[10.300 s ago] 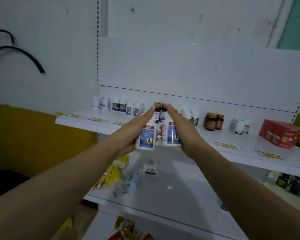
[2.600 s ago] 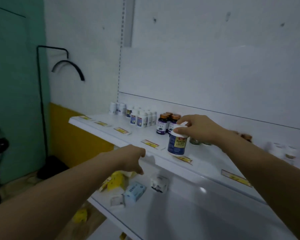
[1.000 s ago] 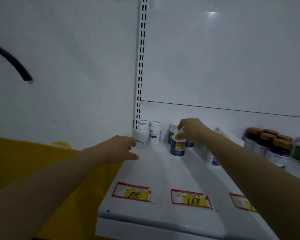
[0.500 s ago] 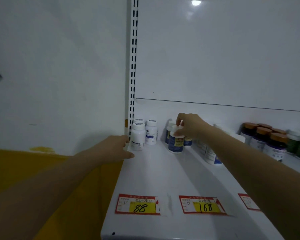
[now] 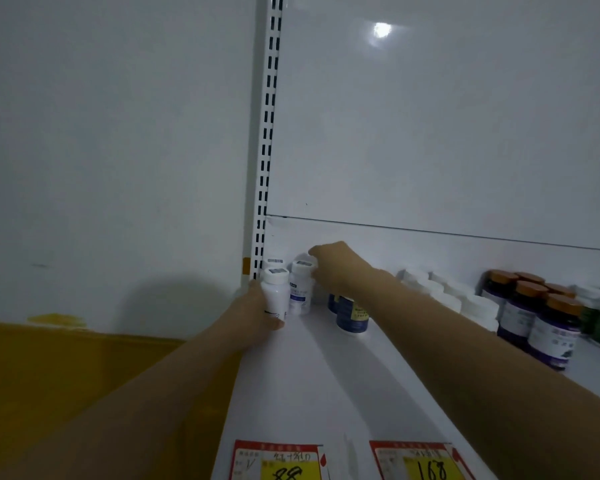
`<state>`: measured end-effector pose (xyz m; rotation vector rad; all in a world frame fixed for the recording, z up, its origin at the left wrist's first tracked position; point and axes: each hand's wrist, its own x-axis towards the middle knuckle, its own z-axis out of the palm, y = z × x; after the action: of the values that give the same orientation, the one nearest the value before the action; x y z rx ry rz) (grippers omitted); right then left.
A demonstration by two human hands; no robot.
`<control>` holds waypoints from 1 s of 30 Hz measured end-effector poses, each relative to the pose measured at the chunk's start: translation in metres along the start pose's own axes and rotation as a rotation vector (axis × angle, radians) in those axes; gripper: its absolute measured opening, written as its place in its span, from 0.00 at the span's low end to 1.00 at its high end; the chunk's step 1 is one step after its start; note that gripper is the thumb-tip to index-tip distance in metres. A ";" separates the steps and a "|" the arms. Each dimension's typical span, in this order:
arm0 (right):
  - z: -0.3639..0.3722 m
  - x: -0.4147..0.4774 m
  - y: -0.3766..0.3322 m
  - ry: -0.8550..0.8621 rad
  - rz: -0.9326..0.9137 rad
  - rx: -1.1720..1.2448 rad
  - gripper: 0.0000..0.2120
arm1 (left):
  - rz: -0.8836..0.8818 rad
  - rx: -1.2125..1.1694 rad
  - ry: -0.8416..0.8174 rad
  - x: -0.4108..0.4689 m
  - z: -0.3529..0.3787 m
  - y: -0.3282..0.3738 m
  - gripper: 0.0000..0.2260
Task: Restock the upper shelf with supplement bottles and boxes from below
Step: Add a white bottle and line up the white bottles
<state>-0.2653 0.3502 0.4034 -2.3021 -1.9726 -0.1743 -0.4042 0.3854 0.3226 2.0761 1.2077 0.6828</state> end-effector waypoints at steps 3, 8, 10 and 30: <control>0.010 0.012 -0.002 -0.062 0.025 -0.035 0.13 | 0.054 -0.030 0.023 0.004 0.003 -0.003 0.29; 0.016 0.015 -0.008 -0.021 0.031 -0.021 0.10 | 0.087 -0.034 0.032 0.004 0.006 -0.007 0.24; 0.018 0.015 -0.009 0.002 0.040 -0.009 0.10 | 0.080 -0.044 0.042 0.004 0.007 -0.011 0.24; 0.024 0.016 -0.005 0.040 0.022 0.052 0.14 | 0.076 -0.058 0.166 0.000 0.017 -0.021 0.20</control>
<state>-0.2669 0.3701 0.3822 -2.2686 -1.9091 -0.1642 -0.4047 0.3888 0.2958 2.0587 1.1890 0.9308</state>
